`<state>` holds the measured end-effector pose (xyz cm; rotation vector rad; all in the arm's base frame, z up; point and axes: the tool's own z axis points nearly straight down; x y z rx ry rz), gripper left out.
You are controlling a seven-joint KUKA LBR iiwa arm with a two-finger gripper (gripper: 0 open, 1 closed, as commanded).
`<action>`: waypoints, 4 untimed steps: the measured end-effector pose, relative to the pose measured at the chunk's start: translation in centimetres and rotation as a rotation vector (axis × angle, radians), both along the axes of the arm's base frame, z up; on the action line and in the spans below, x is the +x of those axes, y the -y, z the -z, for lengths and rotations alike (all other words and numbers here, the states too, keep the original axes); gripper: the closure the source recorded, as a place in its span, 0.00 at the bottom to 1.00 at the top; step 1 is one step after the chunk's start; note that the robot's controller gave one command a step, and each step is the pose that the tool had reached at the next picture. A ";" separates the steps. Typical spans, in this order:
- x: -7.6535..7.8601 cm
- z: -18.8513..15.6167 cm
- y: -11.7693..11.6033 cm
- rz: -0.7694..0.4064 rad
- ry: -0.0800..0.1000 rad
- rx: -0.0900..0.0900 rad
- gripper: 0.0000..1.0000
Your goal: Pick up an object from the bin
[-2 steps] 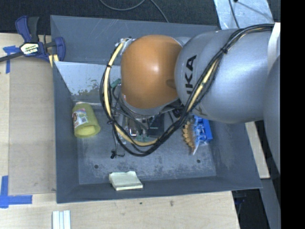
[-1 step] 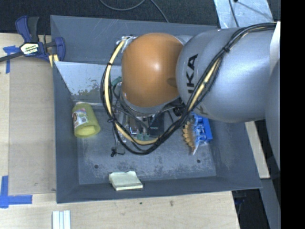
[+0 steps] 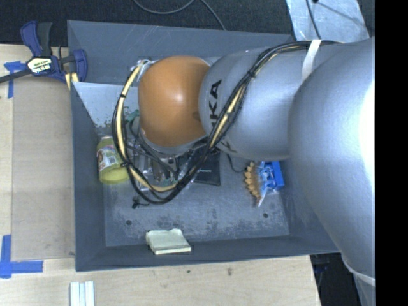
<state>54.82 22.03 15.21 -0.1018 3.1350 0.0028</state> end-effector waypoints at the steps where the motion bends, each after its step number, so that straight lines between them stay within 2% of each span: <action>1: 2.4 1.6 -0.8 0.035 -0.009 -0.003 0.00; 2: 4.0 1.1 -1.5 0.282 0.005 0.005 0.00; 3: 5.0 5.6 -1.5 0.102 0.006 -0.011 0.00; 4: 4.7 7.5 -0.9 0.205 0.003 -0.019 1.00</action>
Offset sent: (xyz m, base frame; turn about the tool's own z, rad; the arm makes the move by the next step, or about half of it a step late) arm 0.0442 0.0187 -0.0230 0.3522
